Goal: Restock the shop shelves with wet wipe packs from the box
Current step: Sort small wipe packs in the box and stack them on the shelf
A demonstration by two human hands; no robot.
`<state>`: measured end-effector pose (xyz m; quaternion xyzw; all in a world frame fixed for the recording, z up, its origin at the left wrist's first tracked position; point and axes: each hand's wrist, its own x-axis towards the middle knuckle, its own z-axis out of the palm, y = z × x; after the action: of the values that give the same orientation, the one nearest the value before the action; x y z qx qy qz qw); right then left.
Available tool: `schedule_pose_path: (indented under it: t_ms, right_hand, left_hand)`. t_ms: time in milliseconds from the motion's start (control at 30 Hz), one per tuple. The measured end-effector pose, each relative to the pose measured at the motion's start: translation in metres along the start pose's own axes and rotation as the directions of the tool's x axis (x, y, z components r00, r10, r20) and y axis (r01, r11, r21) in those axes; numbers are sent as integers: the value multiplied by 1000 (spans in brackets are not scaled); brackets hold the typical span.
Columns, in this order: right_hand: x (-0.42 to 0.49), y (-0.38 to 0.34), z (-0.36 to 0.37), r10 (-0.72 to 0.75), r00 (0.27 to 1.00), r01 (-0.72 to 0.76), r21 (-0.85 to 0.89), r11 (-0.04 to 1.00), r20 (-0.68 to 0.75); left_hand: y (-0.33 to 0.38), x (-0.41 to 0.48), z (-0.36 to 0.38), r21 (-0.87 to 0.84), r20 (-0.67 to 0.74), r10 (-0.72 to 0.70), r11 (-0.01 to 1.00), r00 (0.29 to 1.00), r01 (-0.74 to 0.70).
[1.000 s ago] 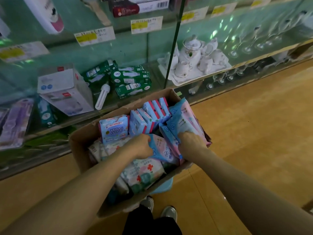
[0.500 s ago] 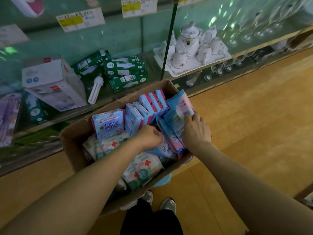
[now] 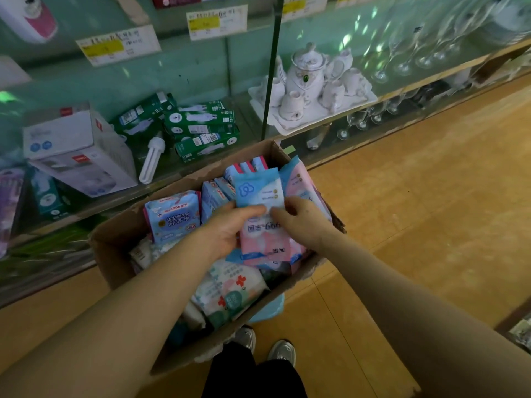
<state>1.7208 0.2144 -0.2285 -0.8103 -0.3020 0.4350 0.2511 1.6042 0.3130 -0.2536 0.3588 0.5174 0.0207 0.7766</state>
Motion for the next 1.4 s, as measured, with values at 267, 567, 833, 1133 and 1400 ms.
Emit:
schedule_pose_path:
  t_ms: [267,567,833,1133,1400]
  right_hand:
    - [32,18,-5,88,938,-267,-537,801,-334]
    - [26,26,4,-134,910,-145,-604,784,-392]
    - [23,-2,-6,72,955,-195,-428,882,-287]
    - [-57,-40,-94,40,905,-193,-326,926,-423]
    - [-181,-46,-202,10,733,-226,-230,947,-680]
  left_hand:
    - [7,9,-22,89,-239,155,986,959,-137]
    - [5,14,-23,172,-315,139,981,939,-88]
    - [18,3,-10,293,-321,198,951,926,-102]
    - [83,-51,71,450,-160,444,828,881,-336]
    - [126,-144,206,492,224,581,626,783,-605]
